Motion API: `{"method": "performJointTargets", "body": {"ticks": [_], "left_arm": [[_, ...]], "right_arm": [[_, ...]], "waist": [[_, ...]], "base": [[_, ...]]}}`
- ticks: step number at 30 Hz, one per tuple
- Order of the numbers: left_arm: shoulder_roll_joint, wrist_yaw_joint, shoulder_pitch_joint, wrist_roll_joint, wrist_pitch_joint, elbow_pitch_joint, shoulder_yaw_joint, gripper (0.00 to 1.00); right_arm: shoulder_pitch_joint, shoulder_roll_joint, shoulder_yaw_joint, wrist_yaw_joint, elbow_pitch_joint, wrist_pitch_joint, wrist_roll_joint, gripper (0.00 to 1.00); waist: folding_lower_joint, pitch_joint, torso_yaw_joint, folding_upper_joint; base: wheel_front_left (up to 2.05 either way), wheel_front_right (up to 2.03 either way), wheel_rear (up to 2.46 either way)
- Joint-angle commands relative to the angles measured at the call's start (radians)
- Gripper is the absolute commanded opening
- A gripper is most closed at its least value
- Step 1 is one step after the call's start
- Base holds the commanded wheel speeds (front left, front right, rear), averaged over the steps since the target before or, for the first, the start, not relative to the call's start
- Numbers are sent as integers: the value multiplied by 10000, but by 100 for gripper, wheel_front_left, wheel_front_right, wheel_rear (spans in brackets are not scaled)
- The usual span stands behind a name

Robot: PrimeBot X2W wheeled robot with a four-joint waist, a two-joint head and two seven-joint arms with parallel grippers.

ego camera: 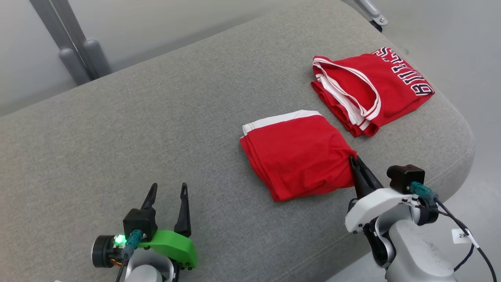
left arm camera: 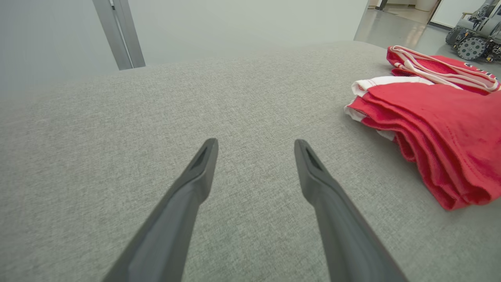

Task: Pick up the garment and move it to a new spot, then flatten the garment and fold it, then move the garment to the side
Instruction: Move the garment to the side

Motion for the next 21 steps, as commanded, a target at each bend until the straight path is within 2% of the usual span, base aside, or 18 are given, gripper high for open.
{"method": "performJointTargets", "body": {"ticks": [1, 6, 16, 21], "left_arm": [[64, -49, -165, 109, 6, 20, -33, 100], [69, -74, -219, 107, 6, 45, -165, 100], [66, -121, -466, 280, 6, 114, -114, 100], [66, -180, -589, 459, 6, 131, -37, 100]], "right_arm": [[-224, -20, -72, -2, 47, -23, -135, 0], [-724, -240, -420, -2, 161, -23, -349, 0], [-2769, -1475, -457, -2, 714, -23, -1189, 0], [-3629, -2150, -1245, -2, 1496, -23, -1574, 0]], "waist": [[0, 172, -125, -1], [0, 343, 166, -1], [0, 856, 1036, -1], [0, 1121, 1361, -1]], "base": [[0, 0, 0], [0, 0, 0], [0, 0, 0], [0, 0, 0]]}}
